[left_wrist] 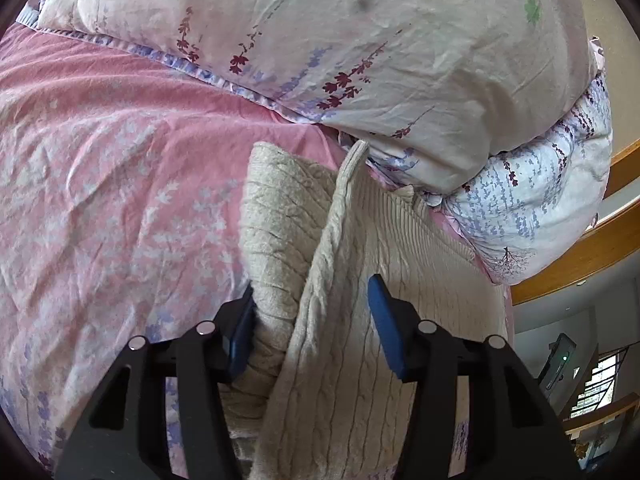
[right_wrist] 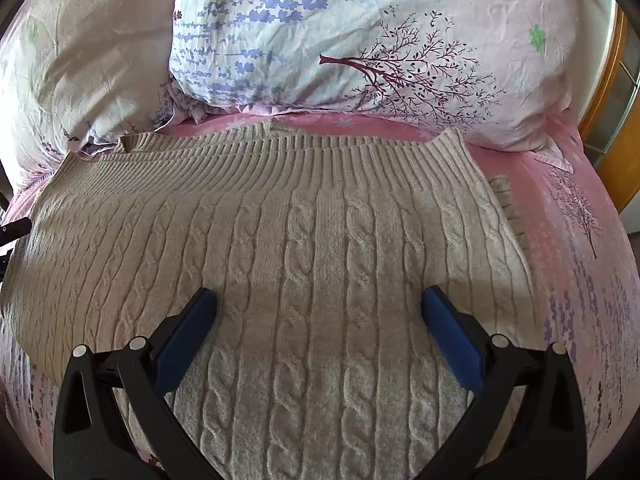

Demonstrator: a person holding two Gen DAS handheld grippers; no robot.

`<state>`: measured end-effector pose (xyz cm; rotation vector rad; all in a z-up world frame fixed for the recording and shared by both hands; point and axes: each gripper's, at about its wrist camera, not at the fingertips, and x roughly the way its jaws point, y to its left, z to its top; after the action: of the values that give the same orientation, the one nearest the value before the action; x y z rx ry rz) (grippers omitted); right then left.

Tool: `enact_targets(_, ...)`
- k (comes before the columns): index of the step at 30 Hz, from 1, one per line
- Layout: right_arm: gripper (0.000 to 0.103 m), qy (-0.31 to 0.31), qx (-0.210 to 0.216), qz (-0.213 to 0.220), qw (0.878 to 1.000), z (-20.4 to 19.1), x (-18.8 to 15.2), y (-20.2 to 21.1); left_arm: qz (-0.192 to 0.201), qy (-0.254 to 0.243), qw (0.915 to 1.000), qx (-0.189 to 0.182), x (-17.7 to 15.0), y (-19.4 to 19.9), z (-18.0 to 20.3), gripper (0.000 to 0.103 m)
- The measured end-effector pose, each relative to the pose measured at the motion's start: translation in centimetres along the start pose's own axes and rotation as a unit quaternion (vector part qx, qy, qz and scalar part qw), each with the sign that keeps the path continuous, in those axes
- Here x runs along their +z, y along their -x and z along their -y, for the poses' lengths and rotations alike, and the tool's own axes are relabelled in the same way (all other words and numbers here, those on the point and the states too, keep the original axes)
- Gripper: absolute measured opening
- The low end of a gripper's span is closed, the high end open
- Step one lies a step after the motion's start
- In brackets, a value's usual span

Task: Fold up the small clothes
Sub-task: 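Close the left tool on the sweater side edge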

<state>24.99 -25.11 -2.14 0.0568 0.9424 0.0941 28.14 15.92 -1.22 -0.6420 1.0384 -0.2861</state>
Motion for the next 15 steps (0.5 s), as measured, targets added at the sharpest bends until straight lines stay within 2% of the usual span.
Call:
enact_targets(6,0.102,-0.001,0.001,0.001,1.0,0.0,-0.2,0.2,-0.017,0.036,0.9991,-0.015,-0.1,-1.0,0.0,0.024)
enact_targets(10,0.102,0.001,0.004,-0.002,1.0,0.1,-0.1,0.1,-0.018,0.057,0.9964,-0.061,0.1,-0.2,0.4,0.019)
enact_targets(15,0.102,0.001,0.004,0.0,1.0,0.0,-0.1,0.2,-0.014,0.029,0.9935,-0.109,0.0,0.8,4.0,0.018)
